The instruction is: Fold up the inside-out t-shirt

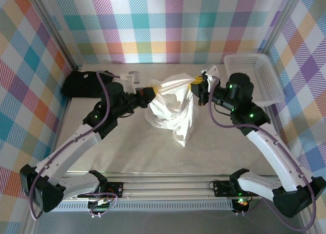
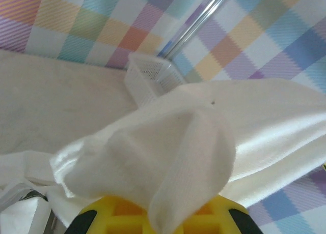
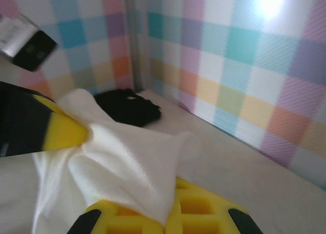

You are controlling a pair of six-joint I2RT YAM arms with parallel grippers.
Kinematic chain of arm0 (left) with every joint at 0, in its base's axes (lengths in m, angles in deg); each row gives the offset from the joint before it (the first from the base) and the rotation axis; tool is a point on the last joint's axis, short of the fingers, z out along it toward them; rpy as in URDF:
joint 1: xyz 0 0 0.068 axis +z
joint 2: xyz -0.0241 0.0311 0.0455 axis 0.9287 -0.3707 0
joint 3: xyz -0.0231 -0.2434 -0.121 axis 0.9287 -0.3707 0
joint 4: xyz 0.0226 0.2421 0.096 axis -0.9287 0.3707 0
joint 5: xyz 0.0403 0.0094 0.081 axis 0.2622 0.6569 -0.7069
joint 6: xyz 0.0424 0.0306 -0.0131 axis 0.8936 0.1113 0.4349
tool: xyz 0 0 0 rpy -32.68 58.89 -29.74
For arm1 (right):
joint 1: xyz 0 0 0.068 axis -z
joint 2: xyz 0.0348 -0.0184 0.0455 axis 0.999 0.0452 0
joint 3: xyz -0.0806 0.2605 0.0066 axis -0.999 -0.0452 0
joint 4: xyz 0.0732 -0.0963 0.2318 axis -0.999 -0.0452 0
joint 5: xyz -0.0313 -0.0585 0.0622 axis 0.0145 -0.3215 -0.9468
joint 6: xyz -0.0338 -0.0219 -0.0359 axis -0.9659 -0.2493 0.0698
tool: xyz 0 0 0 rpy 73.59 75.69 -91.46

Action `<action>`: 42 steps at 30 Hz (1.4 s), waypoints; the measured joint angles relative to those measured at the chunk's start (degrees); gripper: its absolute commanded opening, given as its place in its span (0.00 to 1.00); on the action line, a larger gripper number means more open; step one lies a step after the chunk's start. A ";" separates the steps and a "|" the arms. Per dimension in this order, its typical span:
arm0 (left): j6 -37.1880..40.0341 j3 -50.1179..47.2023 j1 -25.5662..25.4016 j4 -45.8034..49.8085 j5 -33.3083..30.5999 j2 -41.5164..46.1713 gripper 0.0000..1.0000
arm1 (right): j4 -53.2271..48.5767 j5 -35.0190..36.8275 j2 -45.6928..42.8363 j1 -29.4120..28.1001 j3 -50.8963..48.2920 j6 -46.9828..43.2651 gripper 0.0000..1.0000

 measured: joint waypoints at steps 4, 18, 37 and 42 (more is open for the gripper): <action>-0.72 -4.98 0.02 2.51 -8.26 6.60 0.00 | -6.97 -13.94 7.39 0.98 4.66 -1.57 0.01; 3.17 -23.43 -0.26 14.78 -23.93 10.23 0.38 | -10.75 -36.13 26.56 -2.47 -0.31 8.04 0.00; 11.04 -21.57 -9.84 6.14 -8.26 3.98 0.46 | -3.85 -36.37 30.38 -3.63 -0.24 18.56 0.00; 11.43 -19.41 -9.84 2.93 -7.48 -0.46 0.38 | -3.69 -36.20 30.38 -3.63 -0.24 18.58 0.00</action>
